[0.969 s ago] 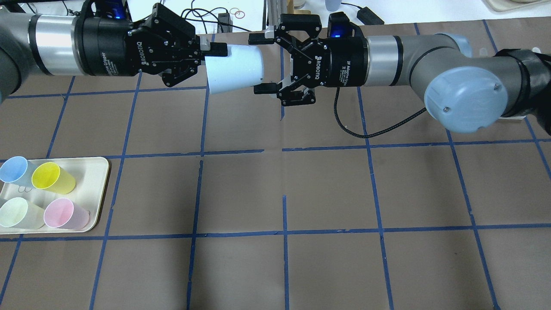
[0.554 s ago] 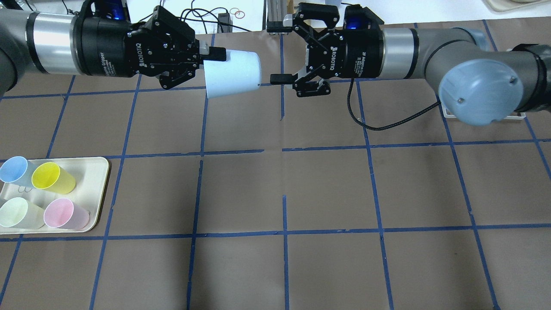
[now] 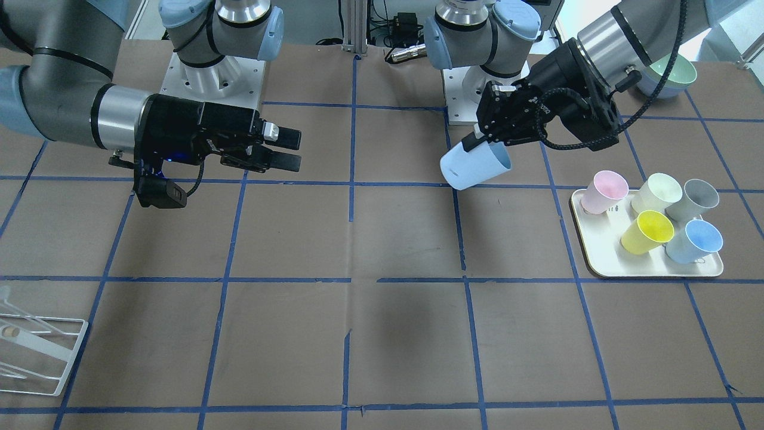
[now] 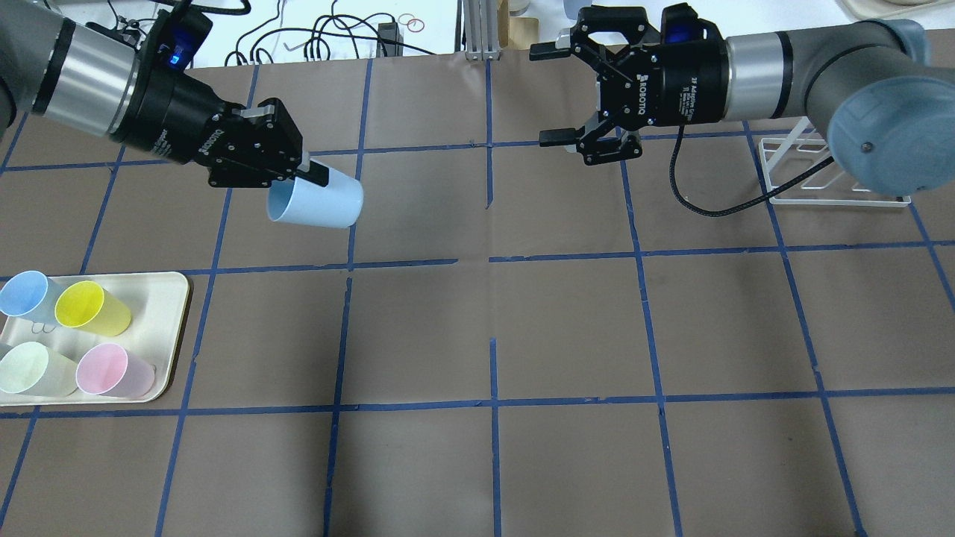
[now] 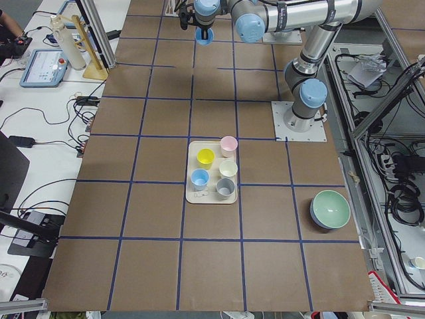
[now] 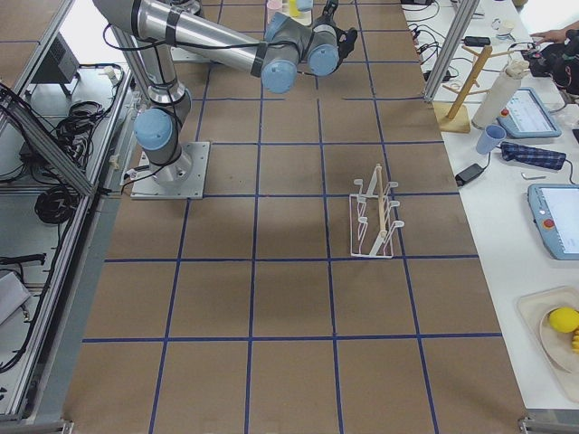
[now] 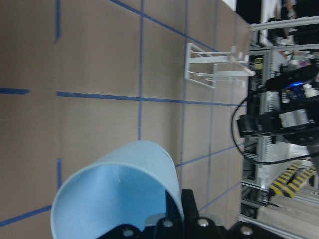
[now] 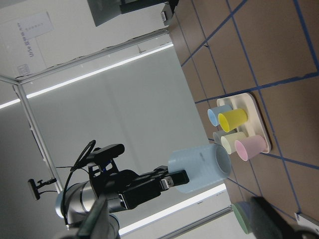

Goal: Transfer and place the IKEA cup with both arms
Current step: 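Lower the cup into the empty tray slot with the left gripper and release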

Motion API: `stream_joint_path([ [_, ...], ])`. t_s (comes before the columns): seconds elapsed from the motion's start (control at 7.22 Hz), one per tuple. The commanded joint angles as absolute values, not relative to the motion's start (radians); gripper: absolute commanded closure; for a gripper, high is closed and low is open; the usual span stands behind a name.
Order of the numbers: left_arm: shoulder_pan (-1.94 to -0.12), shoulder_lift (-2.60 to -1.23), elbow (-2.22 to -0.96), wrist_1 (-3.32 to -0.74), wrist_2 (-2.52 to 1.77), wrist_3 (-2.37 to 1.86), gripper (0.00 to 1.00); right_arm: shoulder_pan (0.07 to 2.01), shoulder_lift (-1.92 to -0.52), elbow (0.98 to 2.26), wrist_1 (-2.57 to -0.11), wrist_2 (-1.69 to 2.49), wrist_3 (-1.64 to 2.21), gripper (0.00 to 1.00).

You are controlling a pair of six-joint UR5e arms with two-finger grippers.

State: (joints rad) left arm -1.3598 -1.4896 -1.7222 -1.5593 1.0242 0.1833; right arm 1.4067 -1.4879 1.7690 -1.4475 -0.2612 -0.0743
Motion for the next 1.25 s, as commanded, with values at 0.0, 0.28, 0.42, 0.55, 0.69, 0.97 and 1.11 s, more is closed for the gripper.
stream_joint_path([
  [0.0,-1.359,-1.518,-1.738,-1.456,1.352,0.207,1.00,1.400,-1.491,1.692,-1.454,-0.555,0.047,0.00],
  [0.28,-1.310,-1.552,-1.740,-1.453,1.587,0.366,1.00,1.402,-1.549,1.663,-1.453,-0.867,0.139,0.00],
  [0.42,-1.252,-1.589,-1.741,-1.447,1.604,0.373,1.00,1.402,-1.596,1.661,-1.453,-1.000,0.194,0.00],
  [0.55,-1.215,-1.624,-1.750,-1.444,1.667,0.388,1.00,1.407,-1.635,1.655,-1.451,-1.152,0.239,0.00],
  [0.69,-1.195,-1.635,-1.796,-1.434,1.672,0.406,1.00,1.410,-1.661,1.655,-1.450,-1.277,0.241,0.00],
  [0.97,-1.119,-1.655,-1.924,-1.219,1.678,0.475,1.00,1.455,-1.677,1.648,-1.457,-1.531,0.241,0.00],
  [1.11,-1.111,-1.672,-1.965,-1.151,1.677,0.479,1.00,1.488,-1.668,1.649,-1.526,-1.569,0.248,0.00],
])
